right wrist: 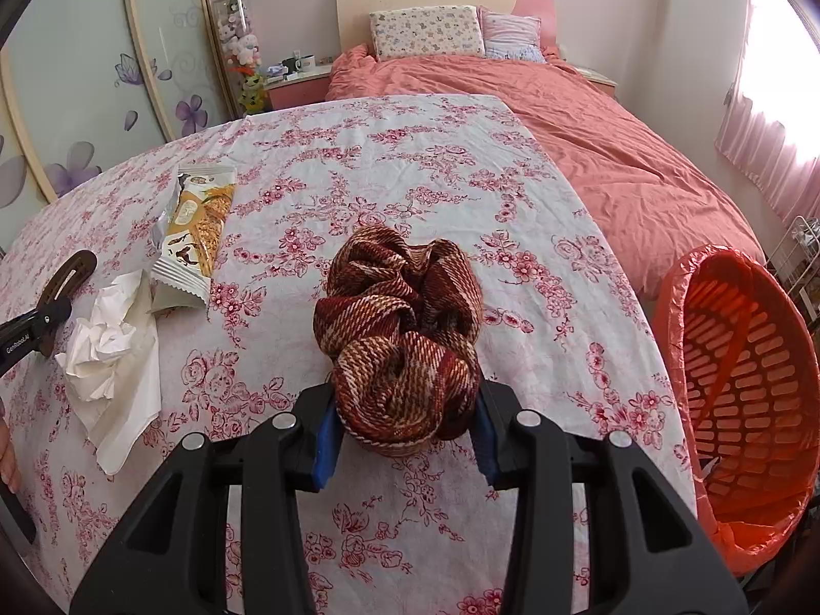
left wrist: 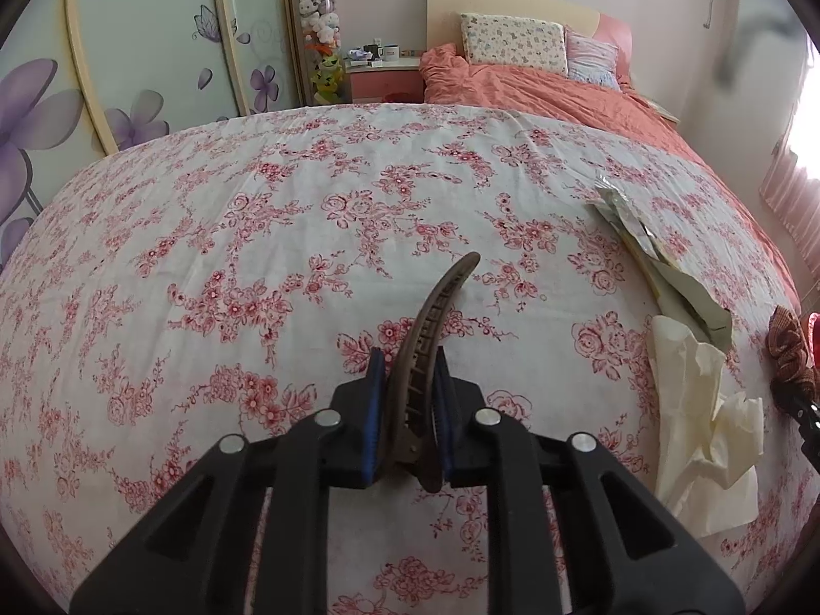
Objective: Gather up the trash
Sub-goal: 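Carry the hair clip and plaid scrunchie over the orange basket with both tools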
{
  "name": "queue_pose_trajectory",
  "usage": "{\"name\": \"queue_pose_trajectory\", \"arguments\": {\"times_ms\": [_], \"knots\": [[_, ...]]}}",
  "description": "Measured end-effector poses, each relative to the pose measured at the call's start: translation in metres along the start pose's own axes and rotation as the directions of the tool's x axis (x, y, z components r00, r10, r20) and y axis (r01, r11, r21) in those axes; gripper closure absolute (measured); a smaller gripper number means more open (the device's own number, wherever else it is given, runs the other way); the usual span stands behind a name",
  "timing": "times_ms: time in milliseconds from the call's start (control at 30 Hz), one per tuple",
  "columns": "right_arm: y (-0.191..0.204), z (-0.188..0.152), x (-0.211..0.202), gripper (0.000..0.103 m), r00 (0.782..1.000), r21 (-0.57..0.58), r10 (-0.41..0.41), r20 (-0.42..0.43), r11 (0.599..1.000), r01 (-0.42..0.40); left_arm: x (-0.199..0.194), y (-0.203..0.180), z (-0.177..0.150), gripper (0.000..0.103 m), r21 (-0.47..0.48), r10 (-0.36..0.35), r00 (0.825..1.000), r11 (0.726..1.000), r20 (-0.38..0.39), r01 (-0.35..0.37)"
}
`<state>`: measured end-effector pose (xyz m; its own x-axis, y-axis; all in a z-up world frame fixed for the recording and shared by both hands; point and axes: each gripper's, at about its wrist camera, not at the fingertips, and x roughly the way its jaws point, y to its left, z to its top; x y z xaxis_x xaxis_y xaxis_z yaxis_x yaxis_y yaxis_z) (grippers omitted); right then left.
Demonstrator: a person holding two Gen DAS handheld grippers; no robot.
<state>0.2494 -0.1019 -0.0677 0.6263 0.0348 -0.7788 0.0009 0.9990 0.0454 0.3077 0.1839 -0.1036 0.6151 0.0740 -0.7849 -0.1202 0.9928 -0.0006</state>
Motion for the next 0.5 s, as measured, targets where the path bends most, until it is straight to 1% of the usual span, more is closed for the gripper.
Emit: {"name": "queue_pose_trajectory", "arguments": {"times_ms": [67, 133, 267, 400, 500], "knots": [[0.000, 0.000, -0.001, 0.070, 1.000, -0.017, 0.012, 0.003, 1.000, -0.012, -0.002, -0.001, 0.000, 0.085, -0.005, -0.018, 1.000, 1.000, -0.009, 0.018], [-0.003, -0.002, -0.004, 0.073, 1.000, -0.012, 0.027, 0.009, 1.000, -0.026, -0.006, -0.004, -0.002, 0.085, -0.006, -0.029, 1.000, 1.000, -0.009, 0.029], [-0.017, -0.008, -0.017, 0.074, 0.997, 0.044, 0.069, 0.017, 0.997, -0.070, -0.016, -0.008, -0.004, 0.085, -0.015, -0.044, 0.999, 0.999, 0.000, 0.044], [-0.028, -0.012, -0.033, 0.074, 0.996, 0.065, 0.076, 0.039, 0.995, -0.078, -0.032, -0.016, -0.006, 0.085, -0.030, -0.073, 0.997, 0.997, 0.007, 0.073], [-0.039, -0.014, -0.047, 0.074, 0.995, 0.088, 0.081, 0.061, 0.992, -0.086, -0.048, -0.027, -0.007, 0.085, -0.017, -0.093, 0.995, 0.995, 0.026, 0.094]]}}
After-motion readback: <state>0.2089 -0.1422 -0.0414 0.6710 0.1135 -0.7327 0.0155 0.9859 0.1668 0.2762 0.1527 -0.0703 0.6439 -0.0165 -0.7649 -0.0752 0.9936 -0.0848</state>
